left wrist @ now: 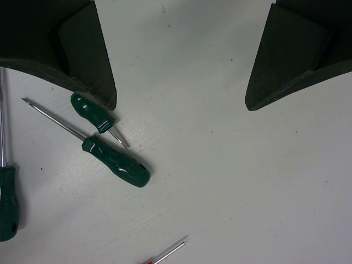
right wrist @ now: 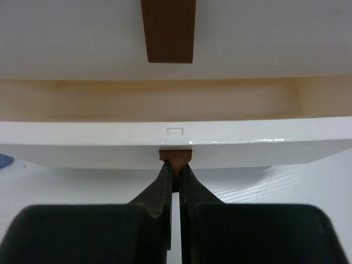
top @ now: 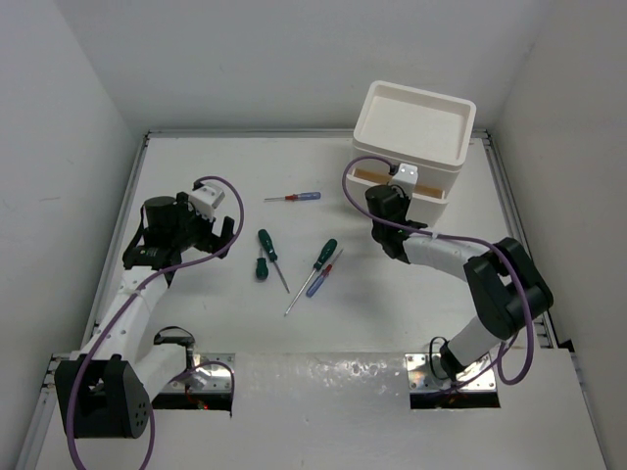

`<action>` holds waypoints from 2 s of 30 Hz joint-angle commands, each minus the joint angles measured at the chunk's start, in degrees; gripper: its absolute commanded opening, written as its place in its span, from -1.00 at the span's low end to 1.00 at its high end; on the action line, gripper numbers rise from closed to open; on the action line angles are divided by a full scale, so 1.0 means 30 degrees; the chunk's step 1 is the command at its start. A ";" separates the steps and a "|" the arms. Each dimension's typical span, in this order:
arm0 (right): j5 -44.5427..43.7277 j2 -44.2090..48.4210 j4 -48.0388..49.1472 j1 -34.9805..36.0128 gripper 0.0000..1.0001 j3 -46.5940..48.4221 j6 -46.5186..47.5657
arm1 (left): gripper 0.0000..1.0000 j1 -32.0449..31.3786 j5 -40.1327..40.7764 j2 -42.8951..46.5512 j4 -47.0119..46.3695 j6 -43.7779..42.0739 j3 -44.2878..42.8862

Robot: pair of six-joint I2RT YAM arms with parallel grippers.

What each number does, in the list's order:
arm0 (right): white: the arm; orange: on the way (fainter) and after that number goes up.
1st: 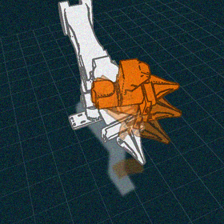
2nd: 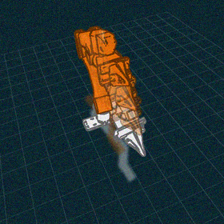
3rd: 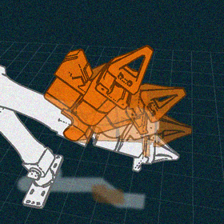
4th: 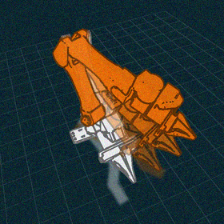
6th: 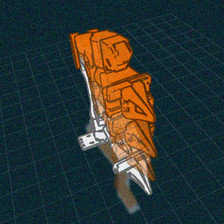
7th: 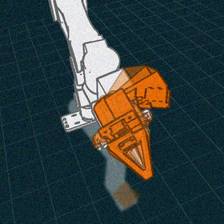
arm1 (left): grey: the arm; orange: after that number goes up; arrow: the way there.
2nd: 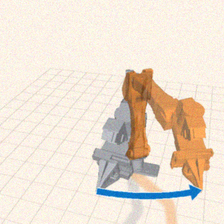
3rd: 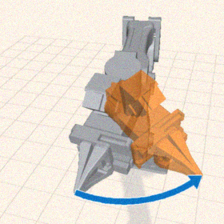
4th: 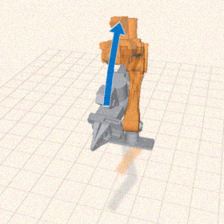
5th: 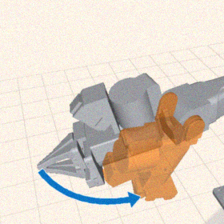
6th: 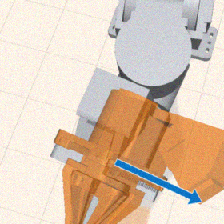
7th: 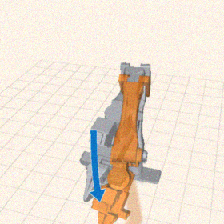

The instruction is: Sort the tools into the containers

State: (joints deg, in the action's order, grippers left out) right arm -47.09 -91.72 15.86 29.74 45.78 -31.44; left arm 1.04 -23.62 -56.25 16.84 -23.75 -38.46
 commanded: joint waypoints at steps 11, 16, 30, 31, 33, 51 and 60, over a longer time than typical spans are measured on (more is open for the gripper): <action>-0.0354 0.1187 0.2829 0.0662 -1.00 -0.1401 0.1279 | 1.00 -0.0112 -0.0301 0.0380 -0.0282 -0.0111 0.0104; -0.1060 0.2154 0.3531 0.1981 -1.00 -0.2541 0.2014 | 1.00 -0.0112 -0.0302 0.0380 -0.0340 -0.0140 0.0104; -0.2322 0.4648 0.2775 0.4589 -1.00 -0.4656 0.2099 | 1.00 -0.0112 -0.0302 0.0380 -0.0340 -0.0170 0.0133; -0.2060 0.4617 0.2336 0.4706 -0.89 -0.4422 0.2305 | 1.00 -0.0112 -0.0302 0.0380 -0.0340 -0.0170 0.0134; -0.0457 0.4559 0.1167 0.4824 -0.51 -0.3777 0.2890 | 1.00 -0.0112 -0.0273 0.0380 -0.0340 -0.0141 0.0134; 0.6958 0.1200 -0.2527 1.0681 0.36 0.1312 0.7221 | 1.00 -0.0083 0.8389 -0.0001 -0.2563 0.1964 0.0338; 1.1800 -0.8464 -0.5749 1.0128 0.30 1.2614 0.7378 | 1.00 0.3107 1.0633 0.0879 -0.2860 0.2906 0.1247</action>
State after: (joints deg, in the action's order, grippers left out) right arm -17.52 -111.63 1.15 61.30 74.87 -10.02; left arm 7.16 6.24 -55.00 11.18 -16.97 -35.33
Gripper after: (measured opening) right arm 0.653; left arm 0.998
